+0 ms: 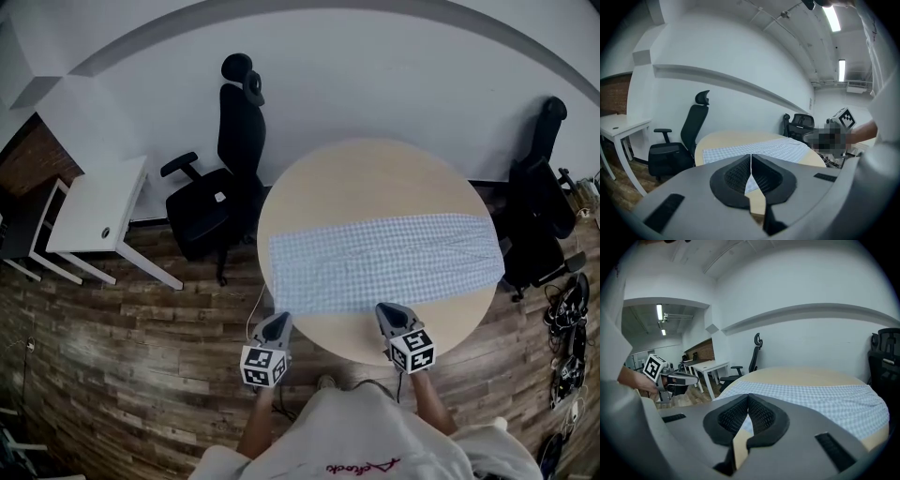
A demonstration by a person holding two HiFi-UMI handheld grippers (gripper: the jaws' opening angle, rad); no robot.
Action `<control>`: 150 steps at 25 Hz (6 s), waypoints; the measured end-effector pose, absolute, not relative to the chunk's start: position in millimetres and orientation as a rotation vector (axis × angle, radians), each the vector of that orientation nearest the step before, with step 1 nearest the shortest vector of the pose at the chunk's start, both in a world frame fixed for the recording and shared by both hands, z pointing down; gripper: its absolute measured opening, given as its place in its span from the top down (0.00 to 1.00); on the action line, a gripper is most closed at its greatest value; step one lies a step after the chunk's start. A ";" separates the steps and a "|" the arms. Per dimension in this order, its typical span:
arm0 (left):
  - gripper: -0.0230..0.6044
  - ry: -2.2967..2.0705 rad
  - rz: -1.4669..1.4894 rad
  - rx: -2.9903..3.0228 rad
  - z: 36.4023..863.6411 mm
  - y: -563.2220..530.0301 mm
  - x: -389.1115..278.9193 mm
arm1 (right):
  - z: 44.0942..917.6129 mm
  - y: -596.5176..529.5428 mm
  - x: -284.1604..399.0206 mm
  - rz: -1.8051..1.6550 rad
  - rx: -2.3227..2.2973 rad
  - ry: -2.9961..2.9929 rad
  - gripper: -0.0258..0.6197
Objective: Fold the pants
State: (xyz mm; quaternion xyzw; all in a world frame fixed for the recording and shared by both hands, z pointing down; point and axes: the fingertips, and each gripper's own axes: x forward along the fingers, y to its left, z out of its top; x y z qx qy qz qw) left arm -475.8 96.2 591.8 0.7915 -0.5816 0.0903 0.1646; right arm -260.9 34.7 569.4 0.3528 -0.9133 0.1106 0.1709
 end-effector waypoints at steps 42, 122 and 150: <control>0.91 -1.741 0.428 2.173 580.2 -0.6 -413.0 | 570.6 -103.4 -209.5 0.399 0.894 -2.710 0.91; 0.89 -0.794 1.885 2.340 637.0 -283.4 -614.5 | 626.7 -373.7 -252.4 -0.306 -0.039 -1.916 0.90; 0.89 -0.694 2.004 2.297 740.2 -100.5 -587.5 | 709.9 -139.5 -204.5 -0.440 0.050 -1.791 0.90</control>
